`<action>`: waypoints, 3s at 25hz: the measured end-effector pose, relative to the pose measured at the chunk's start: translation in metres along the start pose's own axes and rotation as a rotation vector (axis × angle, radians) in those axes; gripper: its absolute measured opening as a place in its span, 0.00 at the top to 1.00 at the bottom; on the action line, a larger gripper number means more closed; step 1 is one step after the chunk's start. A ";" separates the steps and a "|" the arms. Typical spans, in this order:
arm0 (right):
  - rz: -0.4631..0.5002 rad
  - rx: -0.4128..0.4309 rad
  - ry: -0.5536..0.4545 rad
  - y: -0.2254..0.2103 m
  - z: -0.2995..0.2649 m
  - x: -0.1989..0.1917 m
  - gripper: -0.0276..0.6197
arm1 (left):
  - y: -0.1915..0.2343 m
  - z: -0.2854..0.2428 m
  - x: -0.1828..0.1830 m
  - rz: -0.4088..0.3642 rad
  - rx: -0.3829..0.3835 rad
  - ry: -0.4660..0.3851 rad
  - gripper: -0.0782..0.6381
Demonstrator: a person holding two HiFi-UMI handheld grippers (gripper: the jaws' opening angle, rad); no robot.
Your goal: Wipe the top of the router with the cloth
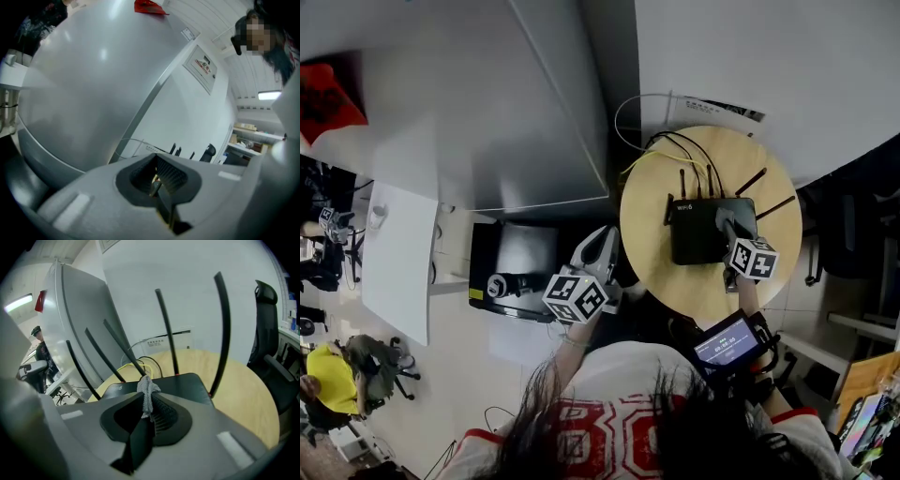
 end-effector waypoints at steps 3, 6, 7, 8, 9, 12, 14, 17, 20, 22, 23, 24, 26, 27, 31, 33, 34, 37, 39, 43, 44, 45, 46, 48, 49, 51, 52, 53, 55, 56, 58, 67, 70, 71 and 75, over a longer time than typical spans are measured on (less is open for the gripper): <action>-0.026 -0.047 -0.010 -0.024 0.007 0.000 0.89 | -0.004 -0.008 -0.003 0.001 -0.014 0.009 0.89; -0.053 -0.080 -0.017 -0.043 0.013 -0.001 0.89 | -0.009 -0.015 -0.006 0.001 -0.025 0.015 0.89; -0.059 -0.088 -0.019 -0.048 0.014 -0.001 0.89 | -0.010 -0.017 -0.007 0.001 -0.027 0.017 0.89; -0.064 -0.097 -0.019 -0.053 0.015 -0.001 0.89 | -0.011 -0.019 -0.007 0.001 -0.029 0.019 0.89; -0.069 -0.104 -0.021 -0.058 0.016 -0.001 0.89 | -0.013 -0.021 -0.008 0.000 -0.031 0.021 0.89; -0.086 -0.124 -0.029 -0.068 0.020 0.000 0.89 | -0.016 -0.022 -0.009 -0.002 -0.034 0.025 0.89; -0.096 -0.135 -0.035 -0.075 0.022 0.000 0.89 | -0.018 -0.022 -0.009 -0.004 -0.032 0.024 0.89; -0.114 -0.140 -0.034 -0.082 0.021 -0.003 0.89 | -0.018 -0.019 -0.009 -0.007 -0.023 0.019 0.89; -0.109 -0.147 -0.038 -0.083 0.023 -0.003 0.89 | -0.017 -0.016 -0.009 -0.008 -0.013 0.017 0.89; -0.092 -0.136 -0.044 -0.075 0.027 0.000 0.89 | -0.019 -0.014 -0.010 -0.009 -0.012 0.016 0.89; -0.084 -0.120 -0.046 -0.067 0.028 0.001 0.89 | -0.019 -0.013 -0.010 -0.009 -0.012 0.017 0.89; -0.074 -0.096 -0.048 -0.057 0.029 0.001 0.89 | -0.020 -0.012 -0.011 -0.008 -0.014 0.018 0.89; -0.048 -0.032 -0.051 -0.030 0.029 0.001 0.89 | -0.022 -0.011 -0.012 -0.007 -0.019 0.021 0.89; -0.029 0.004 -0.049 -0.015 0.028 -0.001 0.89 | -0.022 -0.012 -0.012 -0.007 -0.022 0.023 0.89; 0.044 0.145 -0.017 0.047 0.023 -0.013 0.89 | -0.027 -0.011 -0.015 -0.008 -0.045 0.030 0.89; 0.067 0.203 0.004 0.074 0.021 -0.022 0.89 | -0.029 -0.008 -0.016 -0.012 -0.055 0.035 0.89; 0.076 0.227 0.015 0.085 0.020 -0.027 0.89 | -0.030 -0.007 -0.017 -0.013 -0.059 0.037 0.89; 0.107 0.279 0.043 0.112 0.019 -0.038 0.89 | -0.033 -0.002 -0.016 -0.019 -0.068 0.041 0.89; 0.130 0.295 0.060 0.122 0.018 -0.044 0.89 | -0.033 0.002 -0.015 -0.024 -0.068 0.040 0.89; 0.153 0.291 0.078 0.126 0.016 -0.052 0.89 | -0.031 0.011 -0.013 -0.027 -0.059 0.028 0.89; 0.153 0.285 0.079 0.124 0.016 -0.053 0.89 | -0.030 0.012 -0.012 -0.027 -0.057 0.026 0.89; 0.151 0.278 0.078 0.122 0.016 -0.054 0.89 | -0.029 0.014 -0.012 -0.026 -0.055 0.025 0.89; 0.145 0.271 0.076 0.119 0.017 -0.054 0.89 | -0.028 0.015 -0.012 -0.025 -0.054 0.025 0.89; 0.133 0.261 0.070 0.112 0.019 -0.055 0.89 | -0.028 0.016 -0.013 -0.022 -0.052 0.025 0.89; 0.128 0.254 0.067 0.107 0.021 -0.054 0.89 | -0.028 0.016 -0.013 -0.021 -0.052 0.024 0.89; 0.120 0.233 0.060 0.096 0.024 -0.053 0.89 | -0.028 0.016 -0.012 -0.019 -0.052 0.020 0.89; 0.113 0.217 0.056 0.089 0.025 -0.052 0.89 | -0.028 0.015 -0.012 -0.018 -0.053 0.018 0.89; 0.103 0.198 0.052 0.080 0.026 -0.050 0.89 | -0.027 0.014 -0.012 -0.016 -0.053 0.017 0.89; 0.076 0.153 0.042 0.059 0.029 -0.047 0.89 | -0.027 0.011 -0.013 -0.013 -0.053 0.017 0.89; 0.063 0.128 0.037 0.048 0.031 -0.045 0.89 | -0.027 0.010 -0.013 -0.011 -0.055 0.017 0.89; 0.038 0.078 0.025 0.025 0.036 -0.043 0.89 | -0.028 0.008 -0.014 -0.009 -0.058 0.018 0.89; -0.081 -0.127 -0.024 -0.068 0.058 -0.035 0.89 | -0.032 -0.001 -0.017 -0.006 -0.063 0.016 0.89; -0.118 -0.159 -0.026 -0.087 0.062 -0.038 0.89 | -0.032 -0.003 -0.017 -0.007 -0.058 0.019 0.89; -0.124 -0.161 -0.026 -0.090 0.063 -0.038 0.89 | -0.031 -0.003 -0.017 -0.007 -0.055 0.019 0.89; -0.111 -0.145 -0.044 -0.073 0.067 -0.033 0.89 | -0.029 -0.005 -0.019 -0.003 -0.051 0.027 0.89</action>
Point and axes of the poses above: the fingertips, and each gripper's own axes: z backward along the fingers, y to its left, x out of its top, the point moved 8 cm from there along z, backward along the fingers, and after that the axes turned 7 degrees about -x, right-handed, at the moved point
